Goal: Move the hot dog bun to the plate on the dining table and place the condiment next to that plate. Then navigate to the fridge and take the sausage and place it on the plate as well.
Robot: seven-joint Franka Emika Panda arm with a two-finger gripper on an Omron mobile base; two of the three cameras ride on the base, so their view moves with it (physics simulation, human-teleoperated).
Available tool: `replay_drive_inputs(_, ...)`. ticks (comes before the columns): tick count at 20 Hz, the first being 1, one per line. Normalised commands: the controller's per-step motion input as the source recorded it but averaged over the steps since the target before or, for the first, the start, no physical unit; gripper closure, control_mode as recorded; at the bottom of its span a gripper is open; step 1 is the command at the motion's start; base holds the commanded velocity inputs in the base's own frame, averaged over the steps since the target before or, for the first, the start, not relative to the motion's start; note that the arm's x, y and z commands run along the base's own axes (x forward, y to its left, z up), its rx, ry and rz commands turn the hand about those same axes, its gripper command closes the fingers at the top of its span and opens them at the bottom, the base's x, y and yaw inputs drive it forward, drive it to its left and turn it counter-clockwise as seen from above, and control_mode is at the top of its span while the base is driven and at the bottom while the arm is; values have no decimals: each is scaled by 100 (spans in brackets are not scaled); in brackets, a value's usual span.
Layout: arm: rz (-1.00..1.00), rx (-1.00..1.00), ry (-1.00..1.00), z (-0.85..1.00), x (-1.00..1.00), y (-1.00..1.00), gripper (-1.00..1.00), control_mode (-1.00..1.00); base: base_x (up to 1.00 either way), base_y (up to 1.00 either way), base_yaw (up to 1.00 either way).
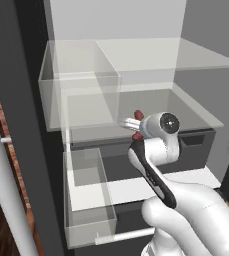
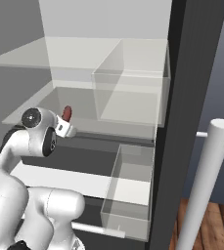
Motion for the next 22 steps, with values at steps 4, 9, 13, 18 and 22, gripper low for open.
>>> replay_drive_inputs(4, 0, 7, 7, 78, -62, 0, 100, -100, 0, 0, 0)
replay_drive_inputs(9, -3, 3, 11, 73, -64, 0, 100, -100, 0, 0, 0)
replay_drive_inputs(13, -8, 0, 14, 66, -63, 0, 100, -100, 0, 0, 0)
replay_drive_inputs(18, -13, 0, 3, 32, -92, -9, 100, -100, 0, 0, 0)
replay_drive_inputs(22, -5, 0, 1, 8, -100, -20, 100, -100, 0, 0, 0)
